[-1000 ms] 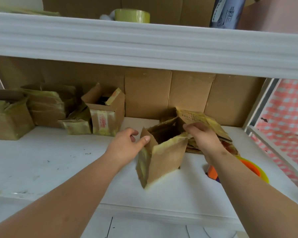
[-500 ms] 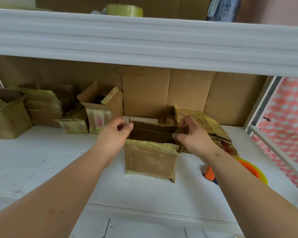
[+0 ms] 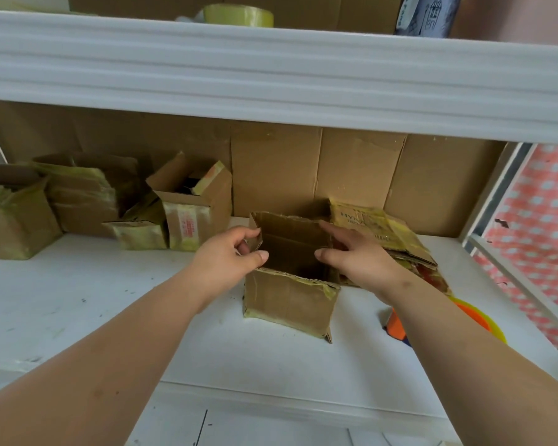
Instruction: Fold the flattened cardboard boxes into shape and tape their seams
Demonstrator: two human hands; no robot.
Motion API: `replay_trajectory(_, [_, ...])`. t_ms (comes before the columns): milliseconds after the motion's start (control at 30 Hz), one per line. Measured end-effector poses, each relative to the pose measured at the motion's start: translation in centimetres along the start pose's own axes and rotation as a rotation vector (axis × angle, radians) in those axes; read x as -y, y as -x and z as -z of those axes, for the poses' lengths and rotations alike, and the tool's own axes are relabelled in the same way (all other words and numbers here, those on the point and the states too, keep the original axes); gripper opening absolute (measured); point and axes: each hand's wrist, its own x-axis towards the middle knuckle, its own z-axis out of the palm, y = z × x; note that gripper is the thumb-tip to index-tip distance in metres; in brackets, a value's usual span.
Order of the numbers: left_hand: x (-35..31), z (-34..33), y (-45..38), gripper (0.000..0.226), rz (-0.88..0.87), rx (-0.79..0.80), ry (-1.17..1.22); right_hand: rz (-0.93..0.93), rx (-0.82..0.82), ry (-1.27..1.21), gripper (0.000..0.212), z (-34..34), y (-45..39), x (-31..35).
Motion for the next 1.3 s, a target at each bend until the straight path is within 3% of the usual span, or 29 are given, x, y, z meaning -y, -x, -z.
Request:
replay_trajectory(100, [-0.2,0.3,-0.1,0.042,-0.027,0.033,-0.031,-0.038,0.004,0.124,0.072,-0.4,-0.5,0.3])
replay_trajectory(233, [-0.3,0.0,-0.2,0.009,-0.052,0.128,-0.229,-0.098,0.018,0.173,0.079,-1.5,-0.7,0.5])
replay_trajectory(300, [-0.3,0.1,-0.2,0.021,-0.011,0.142,-0.204,-0.083,0.002,0.105,0.072,-1.4,-0.4,0.4])
replay_trajectory(400, [-0.7,1.1,0.1,0.066,0.09,0.225,-0.087,-0.085,-0.019,-0.12,0.066,-0.6,-0.4,-0.3])
replay_trajectory(433, [-0.7,1.5,0.1,0.068,0.105,0.268,-0.057,-0.102,-0.013,-0.176,0.068,-0.4,-0.3,-0.5])
replay_trajectory(533, [-0.3,2.2,-0.3,0.038,0.129,0.353,0.088,-0.127,0.05,-0.269,0.098,-0.2,0.0,-1.1])
replay_trajectory(600, [0.4,1.9,-0.7,0.018,0.165,0.299,0.189,-0.111,0.108,-0.282,0.117,0.0,0.0,-1.6])
replay_trajectory(667, [0.7,1.4,-1.1,0.016,0.21,0.216,0.228,-0.054,0.183,-0.224,0.119,0.0,0.0,-1.6])
replay_trajectory(767, [0.7,0.9,-1.4,0.022,0.29,0.131,0.247,-0.035,0.235,-0.163,0.109,0.1,0.0,-1.3])
replay_trajectory(900, [0.1,0.8,-1.6,0.035,0.262,0.125,0.041,-0.022,0.237,0.022,0.102,0.2,-0.2,-1.2])
replay_trajectory(1000, [0.3,0.8,-1.9,0.031,0.289,0.136,0.098,0.009,0.228,0.126,0.079,-0.2,-0.4,-1.6])
replay_trajectory(1133, [1.7,0.3,-2.5,0.027,0.301,0.036,0.261,0.003,0.075,0.13,0.051,-1.0,-1.1,-2.1])
replay_trajectory(1200, [2.1,0.0,-2.8,0.039,0.261,-0.012,0.265,0.003,-0.026,0.106,0.041,-1.3,-1.3,-2.3])
replay_trajectory(1233, [2.1,0.0,-2.9,0.05,0.242,-0.013,0.255,0.002,-0.063,0.037,0.042,-1.4,-1.5,-2.5])
replay_trajectory(1300, [2.1,0.3,-3.3,0.073,0.227,0.019,0.256,-0.012,-0.076,-0.162,0.064,-1.4,-1.6,-2.8])
